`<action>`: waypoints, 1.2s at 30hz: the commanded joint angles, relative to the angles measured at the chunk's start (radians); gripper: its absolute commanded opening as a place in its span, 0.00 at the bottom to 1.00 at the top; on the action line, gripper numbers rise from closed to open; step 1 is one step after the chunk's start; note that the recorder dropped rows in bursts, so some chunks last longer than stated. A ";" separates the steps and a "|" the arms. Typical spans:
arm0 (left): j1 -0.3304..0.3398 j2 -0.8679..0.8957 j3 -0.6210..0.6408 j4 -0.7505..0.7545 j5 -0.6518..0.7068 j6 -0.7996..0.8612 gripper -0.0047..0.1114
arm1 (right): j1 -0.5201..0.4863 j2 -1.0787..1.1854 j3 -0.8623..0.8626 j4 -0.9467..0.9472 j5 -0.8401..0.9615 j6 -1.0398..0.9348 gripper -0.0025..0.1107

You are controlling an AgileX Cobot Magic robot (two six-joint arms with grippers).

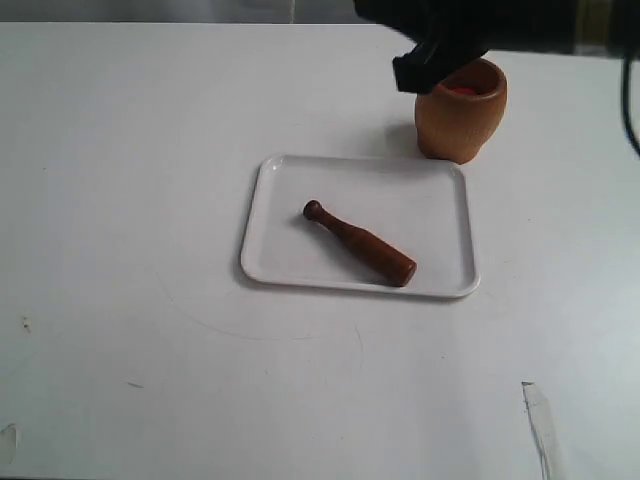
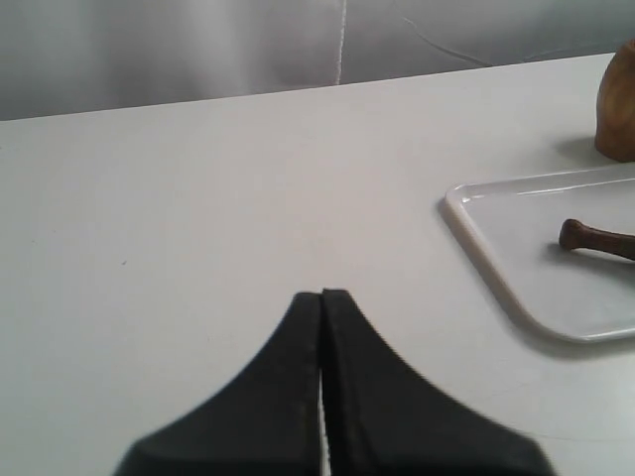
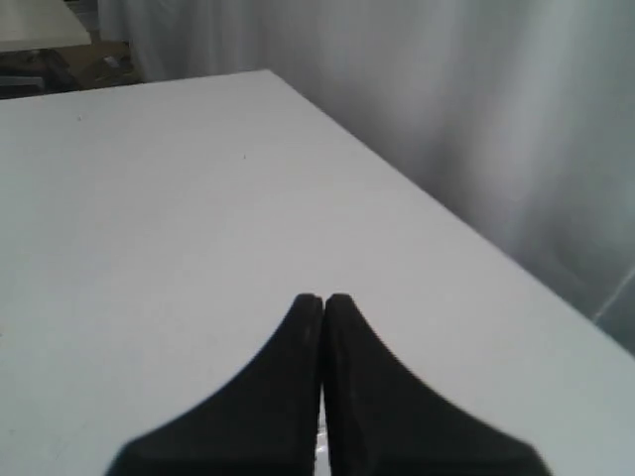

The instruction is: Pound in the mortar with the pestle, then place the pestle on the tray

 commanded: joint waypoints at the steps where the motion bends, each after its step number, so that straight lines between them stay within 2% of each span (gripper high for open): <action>1: -0.008 -0.001 0.001 -0.007 -0.003 -0.008 0.04 | 0.002 -0.191 0.001 -0.231 0.102 0.223 0.02; 4: -0.008 -0.001 0.001 -0.007 -0.003 -0.008 0.04 | 0.002 -0.322 0.012 -0.279 0.186 0.382 0.02; 9: -0.008 -0.001 0.001 -0.007 -0.003 -0.008 0.04 | 0.002 -0.555 0.099 -0.279 0.371 0.430 0.02; 14: -0.008 -0.001 0.001 -0.007 -0.003 -0.008 0.04 | 0.002 -0.789 0.225 -0.279 0.685 0.576 0.02; 17: -0.008 -0.001 0.001 -0.007 -0.003 -0.008 0.04 | 0.002 -0.908 0.280 -0.274 0.901 0.558 0.02; 20: -0.008 -0.001 0.001 -0.007 -0.003 -0.008 0.04 | 0.002 -0.991 0.305 -0.214 1.065 0.405 0.02; 26: -0.008 -0.001 0.001 -0.007 -0.003 -0.008 0.04 | 0.002 -1.021 0.303 -0.008 1.557 -0.155 0.02; 28: -0.008 -0.001 0.001 -0.007 -0.003 -0.008 0.04 | 0.002 -1.021 0.303 0.037 1.625 -0.256 0.02; 30: -0.008 -0.001 0.001 -0.007 -0.003 -0.008 0.04 | 0.002 -1.021 0.303 0.163 1.592 -0.385 0.02; 33: -0.008 -0.001 0.001 -0.007 -0.003 -0.008 0.04 | 0.002 -1.021 0.303 0.528 1.441 -0.546 0.02; 36: -0.008 -0.001 0.001 -0.007 -0.003 -0.008 0.04 | 0.002 -1.021 0.329 0.932 1.174 -0.793 0.02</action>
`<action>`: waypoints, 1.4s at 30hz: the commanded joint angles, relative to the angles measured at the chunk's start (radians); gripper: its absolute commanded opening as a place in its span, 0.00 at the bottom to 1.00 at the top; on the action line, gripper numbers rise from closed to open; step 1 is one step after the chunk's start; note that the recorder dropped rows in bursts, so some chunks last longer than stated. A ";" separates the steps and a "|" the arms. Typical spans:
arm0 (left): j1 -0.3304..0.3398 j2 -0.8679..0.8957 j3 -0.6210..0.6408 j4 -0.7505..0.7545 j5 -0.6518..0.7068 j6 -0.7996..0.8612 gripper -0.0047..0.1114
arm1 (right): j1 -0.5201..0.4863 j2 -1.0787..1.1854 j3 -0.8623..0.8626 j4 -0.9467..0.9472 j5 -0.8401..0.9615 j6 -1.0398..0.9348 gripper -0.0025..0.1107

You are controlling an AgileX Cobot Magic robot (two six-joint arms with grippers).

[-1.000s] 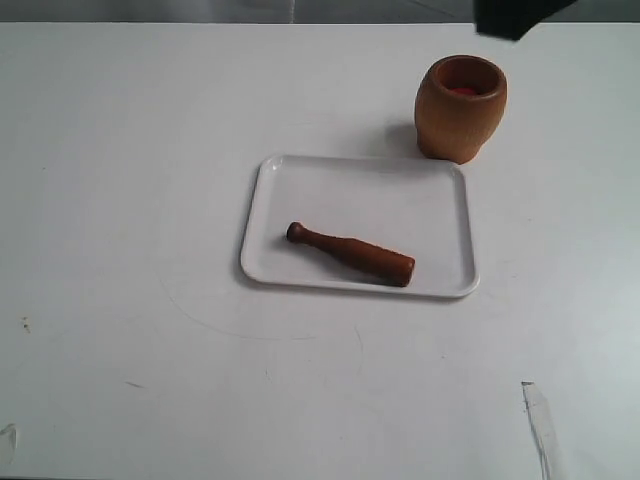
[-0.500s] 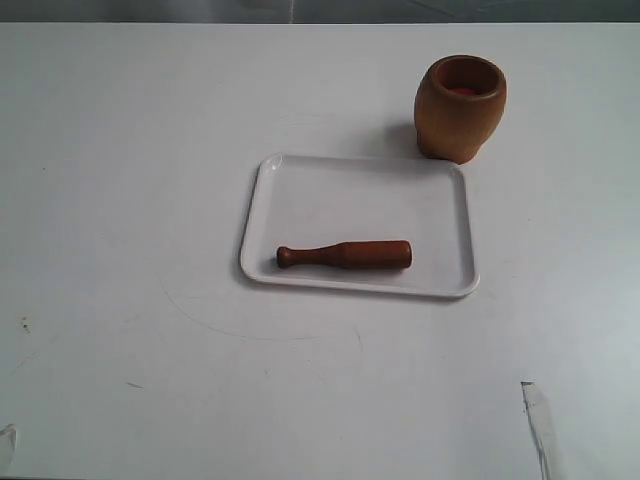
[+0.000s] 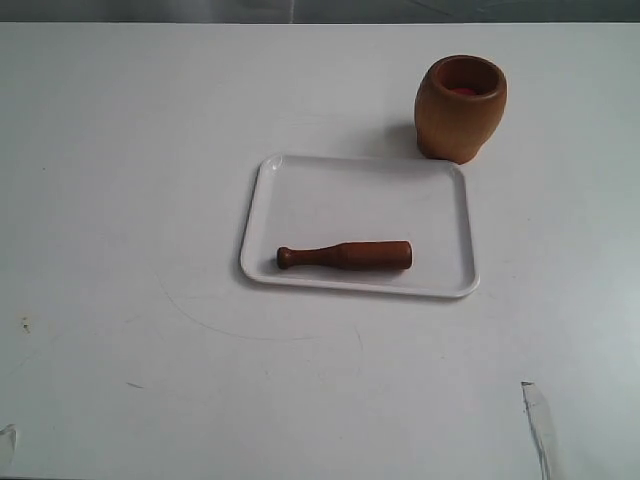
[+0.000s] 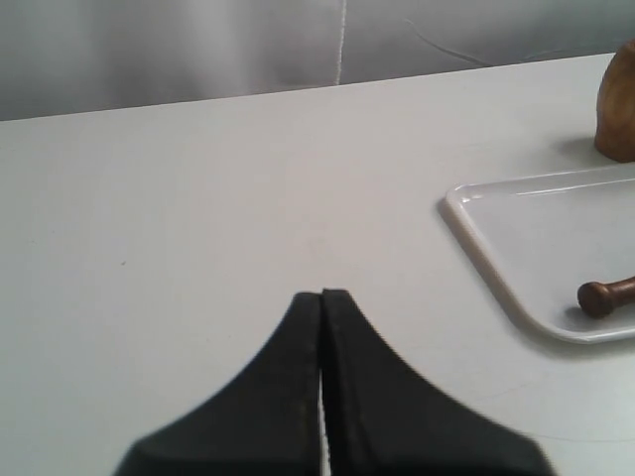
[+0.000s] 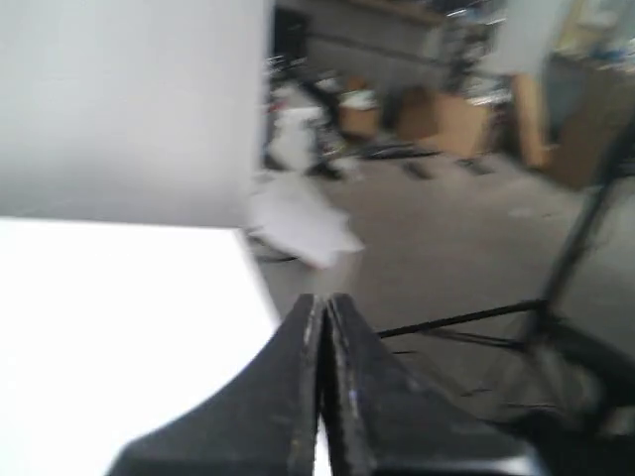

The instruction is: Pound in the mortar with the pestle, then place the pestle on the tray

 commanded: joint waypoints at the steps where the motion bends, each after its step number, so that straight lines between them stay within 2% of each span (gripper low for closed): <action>1: -0.008 -0.001 0.001 -0.007 -0.003 -0.008 0.04 | 0.002 -0.003 0.051 0.540 -0.385 -0.398 0.02; 3: -0.008 -0.001 0.001 -0.007 -0.003 -0.008 0.04 | 0.002 -0.003 0.095 0.698 -0.569 -0.566 0.02; 5: -0.008 -0.001 0.001 -0.007 -0.003 -0.008 0.04 | 0.002 -0.003 0.159 0.799 -0.749 -0.654 0.02; 8: -0.008 -0.001 0.001 -0.007 -0.003 -0.008 0.04 | 0.002 -0.003 0.271 0.811 -0.934 -0.654 0.02; 10: -0.008 -0.001 0.001 -0.007 -0.003 -0.008 0.04 | 0.002 -0.003 0.338 0.811 -0.995 -0.654 0.02; 14: -0.008 -0.001 0.001 -0.007 -0.003 -0.008 0.04 | 0.002 -0.003 0.448 0.811 -1.013 -0.654 0.02; 20: -0.008 -0.001 0.001 -0.007 -0.003 -0.008 0.04 | 0.002 -0.003 0.519 0.811 -1.011 -0.619 0.02; 36: -0.008 -0.001 0.001 -0.007 -0.003 -0.008 0.04 | 0.002 -0.005 0.523 0.811 -1.009 -0.617 0.02; 42: -0.008 -0.001 0.001 -0.007 -0.003 -0.008 0.04 | 0.002 -0.084 0.523 0.811 -1.009 -0.617 0.02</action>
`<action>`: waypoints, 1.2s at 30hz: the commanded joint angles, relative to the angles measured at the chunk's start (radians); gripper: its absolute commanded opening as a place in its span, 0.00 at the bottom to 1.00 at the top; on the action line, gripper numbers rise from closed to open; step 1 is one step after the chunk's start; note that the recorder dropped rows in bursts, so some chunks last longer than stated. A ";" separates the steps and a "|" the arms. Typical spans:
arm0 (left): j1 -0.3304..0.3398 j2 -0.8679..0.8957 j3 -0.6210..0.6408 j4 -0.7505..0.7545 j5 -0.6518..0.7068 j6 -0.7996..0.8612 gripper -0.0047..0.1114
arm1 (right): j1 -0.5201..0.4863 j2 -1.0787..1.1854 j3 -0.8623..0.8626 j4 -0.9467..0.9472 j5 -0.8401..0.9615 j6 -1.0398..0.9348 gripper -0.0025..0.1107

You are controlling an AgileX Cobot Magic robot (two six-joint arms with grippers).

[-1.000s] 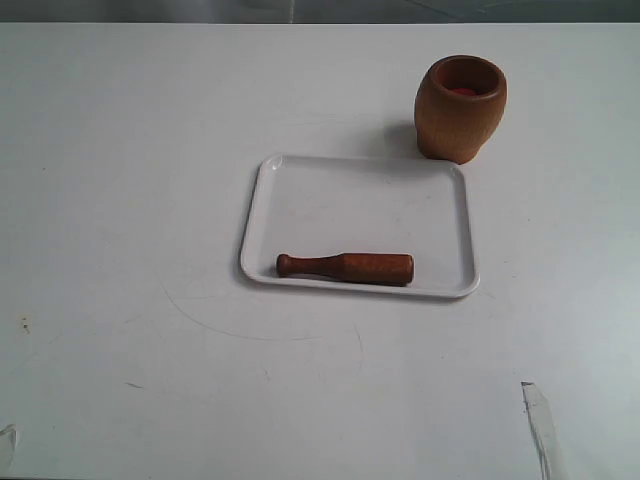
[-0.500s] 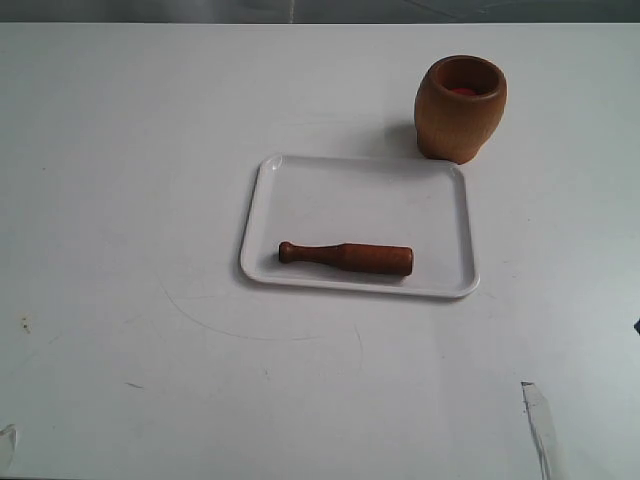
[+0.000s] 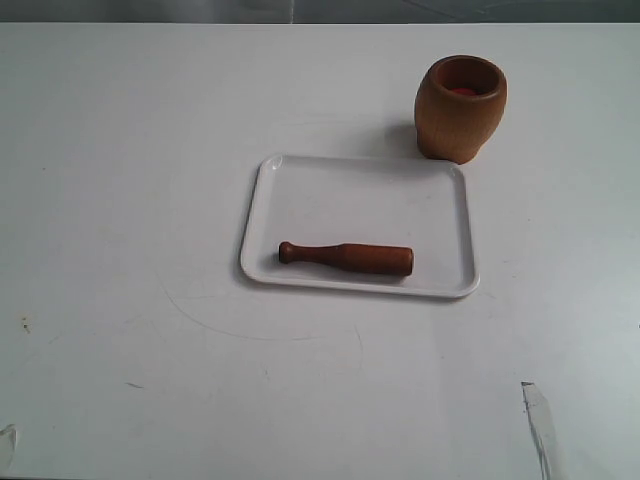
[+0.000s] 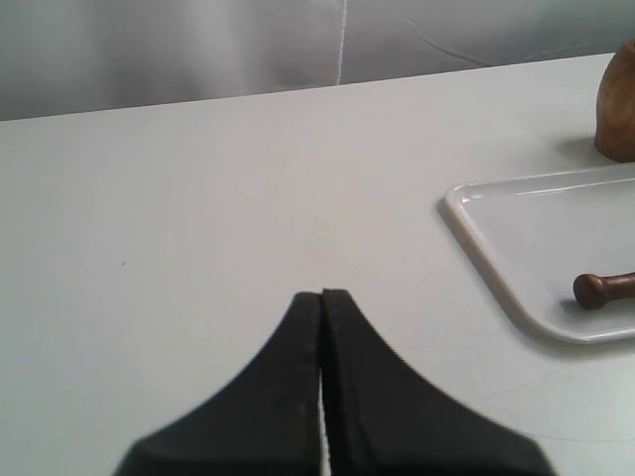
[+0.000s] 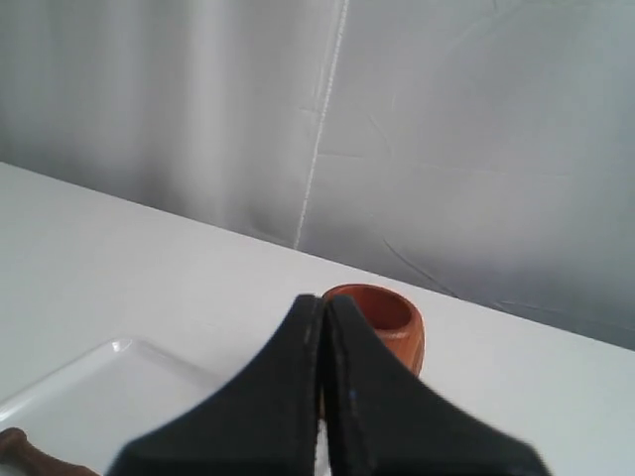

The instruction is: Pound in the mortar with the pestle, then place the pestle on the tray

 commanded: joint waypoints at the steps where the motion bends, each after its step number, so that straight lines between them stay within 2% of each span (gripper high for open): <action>1: -0.008 -0.001 0.001 -0.007 -0.003 -0.008 0.04 | 0.002 -0.083 0.003 0.008 -0.014 0.008 0.02; 5: -0.008 -0.001 0.001 -0.007 -0.003 -0.008 0.04 | -0.027 -0.177 0.003 0.008 0.005 -0.005 0.02; 11: -0.008 -0.001 0.001 -0.007 -0.003 -0.008 0.04 | -0.158 -0.287 0.003 0.004 0.075 -0.028 0.02; 20: -0.008 -0.001 0.001 -0.007 -0.003 -0.008 0.04 | -0.296 -0.321 0.009 0.012 0.179 -0.028 0.02; 24: -0.008 -0.001 0.001 -0.007 -0.003 -0.008 0.04 | -0.341 -0.321 0.076 0.016 0.139 -0.023 0.02; 26: -0.008 -0.001 0.001 -0.007 -0.003 -0.008 0.04 | -0.355 -0.323 0.087 0.019 0.086 -0.021 0.02; 28: -0.008 -0.001 0.001 -0.007 -0.003 -0.008 0.04 | -0.360 -0.323 0.087 0.021 0.152 -0.021 0.02; 36: -0.008 -0.001 0.001 -0.007 -0.003 -0.008 0.04 | -0.361 -0.323 0.087 0.038 0.162 -0.021 0.02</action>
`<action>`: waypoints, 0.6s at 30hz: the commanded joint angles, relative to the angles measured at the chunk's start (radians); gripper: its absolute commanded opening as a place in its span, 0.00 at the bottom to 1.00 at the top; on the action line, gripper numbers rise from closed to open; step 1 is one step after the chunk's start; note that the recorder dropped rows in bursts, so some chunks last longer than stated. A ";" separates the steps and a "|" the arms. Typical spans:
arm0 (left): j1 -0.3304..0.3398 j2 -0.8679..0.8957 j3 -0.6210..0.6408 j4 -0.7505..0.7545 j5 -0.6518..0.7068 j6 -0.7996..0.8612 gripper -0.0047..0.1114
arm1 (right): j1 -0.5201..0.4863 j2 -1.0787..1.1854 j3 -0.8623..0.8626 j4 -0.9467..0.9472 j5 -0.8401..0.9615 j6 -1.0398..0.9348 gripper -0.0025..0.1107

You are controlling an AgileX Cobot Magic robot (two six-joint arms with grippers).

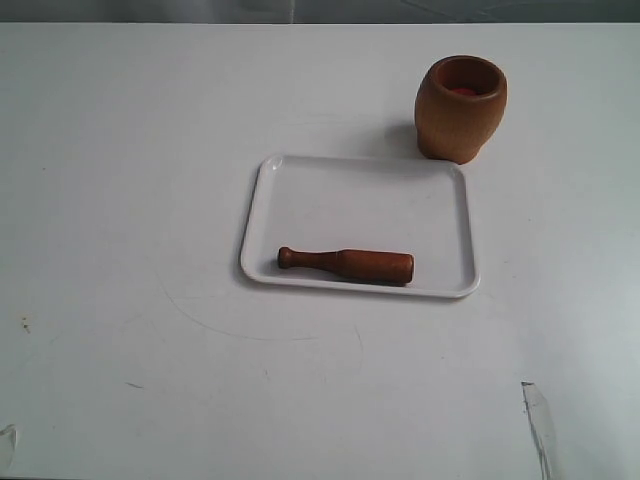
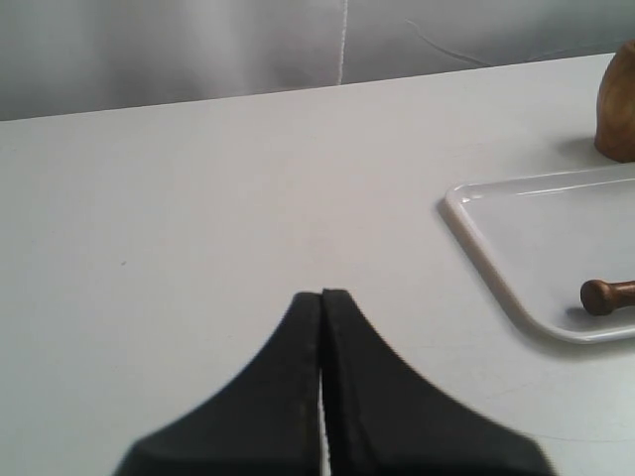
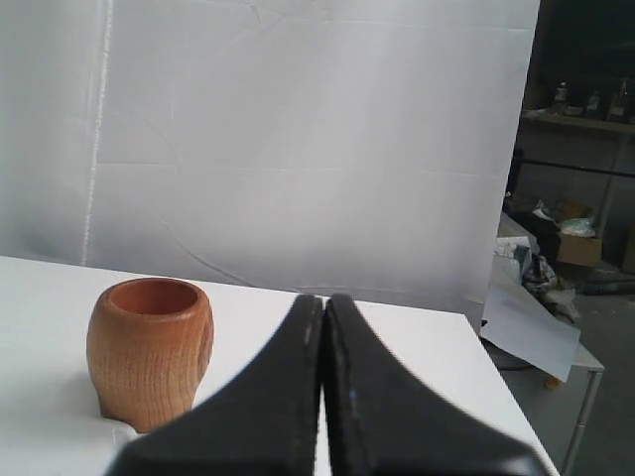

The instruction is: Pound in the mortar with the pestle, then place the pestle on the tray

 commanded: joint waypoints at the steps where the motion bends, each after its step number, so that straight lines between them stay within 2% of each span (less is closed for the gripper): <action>1: -0.008 -0.001 0.001 -0.007 -0.003 -0.008 0.04 | -0.010 -0.005 0.004 0.040 0.016 -0.004 0.02; 7: -0.008 -0.001 0.001 -0.007 -0.003 -0.008 0.04 | -0.089 -0.005 0.004 0.107 0.086 0.003 0.02; 18: -0.008 -0.001 0.001 -0.007 -0.003 -0.008 0.04 | -0.089 -0.005 0.004 0.105 0.119 0.003 0.02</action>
